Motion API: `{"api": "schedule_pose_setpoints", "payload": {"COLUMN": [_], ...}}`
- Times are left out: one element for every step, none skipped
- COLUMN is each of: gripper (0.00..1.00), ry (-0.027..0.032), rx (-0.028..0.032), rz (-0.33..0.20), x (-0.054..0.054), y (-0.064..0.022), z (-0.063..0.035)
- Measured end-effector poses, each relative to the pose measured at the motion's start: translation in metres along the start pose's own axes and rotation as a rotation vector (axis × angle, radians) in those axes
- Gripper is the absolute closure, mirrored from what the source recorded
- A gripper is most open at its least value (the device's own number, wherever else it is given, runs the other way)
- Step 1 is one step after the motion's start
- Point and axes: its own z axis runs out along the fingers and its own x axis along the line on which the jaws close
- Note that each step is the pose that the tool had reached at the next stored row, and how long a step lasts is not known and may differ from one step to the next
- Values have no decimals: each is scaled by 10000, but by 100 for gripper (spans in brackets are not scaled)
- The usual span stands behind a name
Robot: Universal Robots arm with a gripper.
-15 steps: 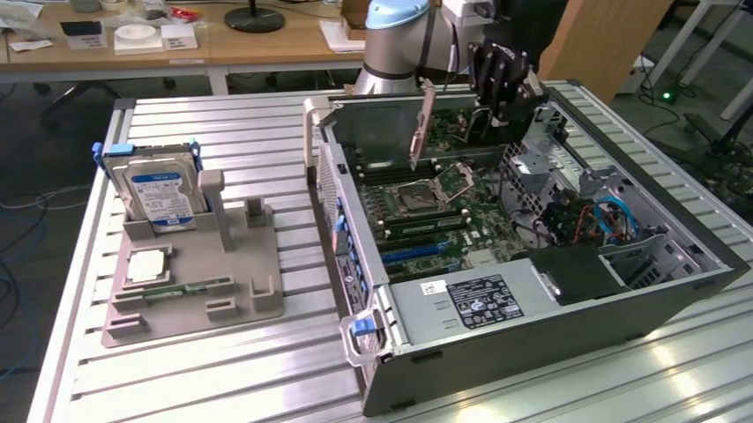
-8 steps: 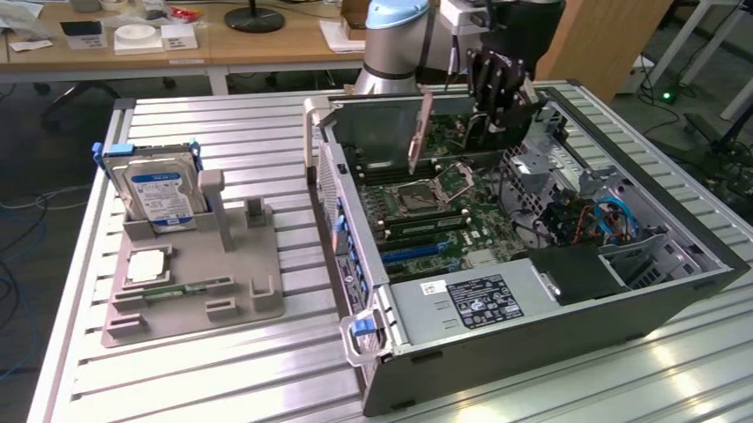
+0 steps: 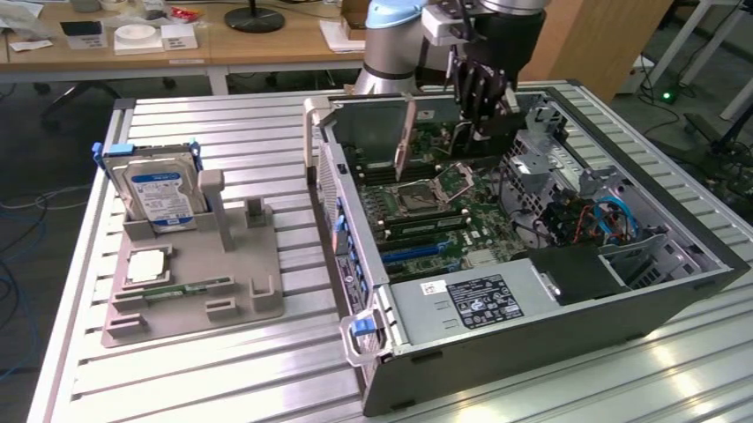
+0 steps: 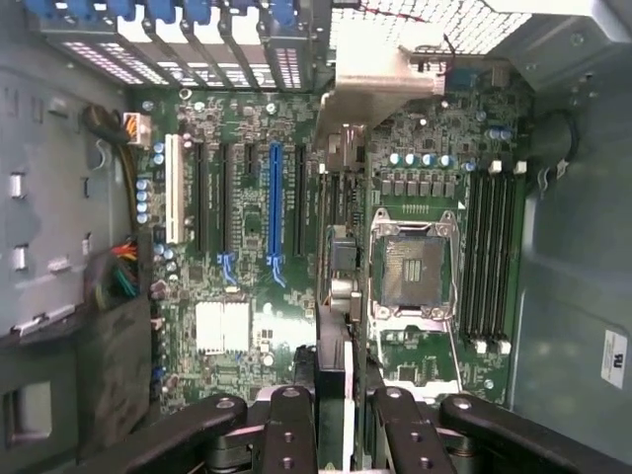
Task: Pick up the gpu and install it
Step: 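Insert the gpu into the slot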
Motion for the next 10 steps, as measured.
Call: {"api": "schedule_pose_setpoints", "payload": {"gripper": [73, 73, 73, 73, 73, 73, 73, 73, 73, 73], "ry": [3, 4, 3, 5, 5, 0, -26, -51, -55, -54], "rx": [-1, 0, 0, -1, 5, 10, 11, 12, 13, 12], "rz": [60, 83, 91, 94, 99, 102, 104, 106, 106, 107], "x": [0, 0, 0, 1, 1, 1, 1, 1, 1, 1], "y": [1, 6, 13, 17, 20, 26, 33, 37, 38, 39], "z": [18, 32, 45, 58, 72, 85, 93, 103, 115, 124]}}
